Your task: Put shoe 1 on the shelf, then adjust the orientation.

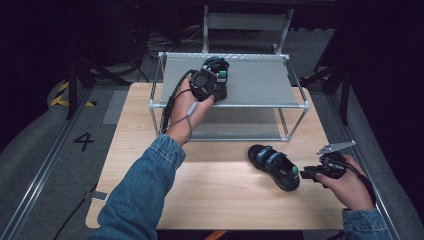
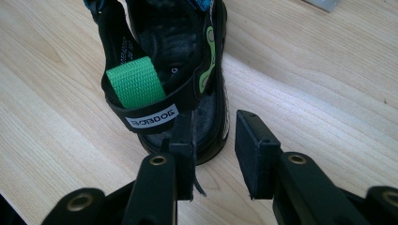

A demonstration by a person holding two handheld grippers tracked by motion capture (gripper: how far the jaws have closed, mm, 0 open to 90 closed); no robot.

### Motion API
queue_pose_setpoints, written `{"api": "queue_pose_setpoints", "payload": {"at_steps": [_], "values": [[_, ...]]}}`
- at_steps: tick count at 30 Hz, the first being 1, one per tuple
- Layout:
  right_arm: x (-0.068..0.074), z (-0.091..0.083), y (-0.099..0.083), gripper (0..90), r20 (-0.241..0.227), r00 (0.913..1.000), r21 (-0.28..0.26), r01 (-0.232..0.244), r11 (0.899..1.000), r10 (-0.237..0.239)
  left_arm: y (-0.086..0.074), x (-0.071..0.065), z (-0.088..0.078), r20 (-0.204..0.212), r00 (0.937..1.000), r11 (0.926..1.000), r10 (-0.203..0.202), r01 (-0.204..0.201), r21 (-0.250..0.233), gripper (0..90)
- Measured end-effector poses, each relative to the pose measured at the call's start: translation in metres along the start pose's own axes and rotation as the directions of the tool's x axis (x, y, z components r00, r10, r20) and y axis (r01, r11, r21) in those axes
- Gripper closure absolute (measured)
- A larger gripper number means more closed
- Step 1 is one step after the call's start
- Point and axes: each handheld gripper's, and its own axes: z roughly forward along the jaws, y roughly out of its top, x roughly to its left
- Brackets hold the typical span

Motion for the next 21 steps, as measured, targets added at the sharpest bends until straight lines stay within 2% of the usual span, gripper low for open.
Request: {"api": "queue_pose_setpoints", "payload": {"at_steps": [1, 2, 3, 5, 10, 14, 18, 21], "values": [[0.0, 0.0, 0.0, 69.3, -0.001, 1.0, 0.0, -0.001, 1.0, 0.001, 0.0, 0.0, 0.0, 0.0, 1.0, 1.0, 0.0, 0.0, 0.0, 84.1], [0.0, 0.0, 0.0, 69.3, -0.001, 1.0, 0.0, -0.001, 1.0, 0.001, -0.001, -0.001, -0.001, 0.012, 0.9999, 1.0, 0.001, -0.001, -0.007, 84.1], [0.0, -0.002, 0.0, 68.9, 0.0, 1.0, -0.003, -0.001, 1.0, 0.001, -0.002, -0.004, -0.003, 0.005, 0.9999, 0.9999, 0.01, -0.01, -0.009, 71.0], [0.0, -0.003, 0.0, 68.7, 0.0, 1.0, -0.005, -0.003, 1.0, 0.003, -0.004, -0.01, -0.007, -0.019, 0.9994, 0.9995, 0.03, -0.031, -0.01, 68.0], [0.006, -0.011, 0.004, 66.4, 0.004, 1.0, -0.018, 0.006, 1.0, -0.006, -0.014, -0.024, -0.028, -0.028, 0.9975, 0.9977, 0.064, -0.065, -0.021, 50.9], [0.011, -0.015, 0.008, 64.3, 0.004, 0.9997, -0.017, 0.023, 1.0, -0.023, -0.024, -0.033, -0.049, -0.023, 0.9945, 0.9945, 0.102, -0.103, -0.022, 44.4], [0.016, -0.017, 0.01, 61.6, 0.002, 0.9993, -0.006, 0.036, 0.999, -0.036, -0.038, -0.036, -0.057, -0.011, 0.9915, 0.9906, 0.13, -0.129, 0.044, 41.3], [0.021, -0.018, 0.013, 60.7, 0.006, 0.9989, -0.008, 0.046, 0.999, -0.046, -0.051, -0.037, -0.062, -0.006, 0.9915, 0.9897, 0.13, -0.129, 0.063, 38.0]]}}
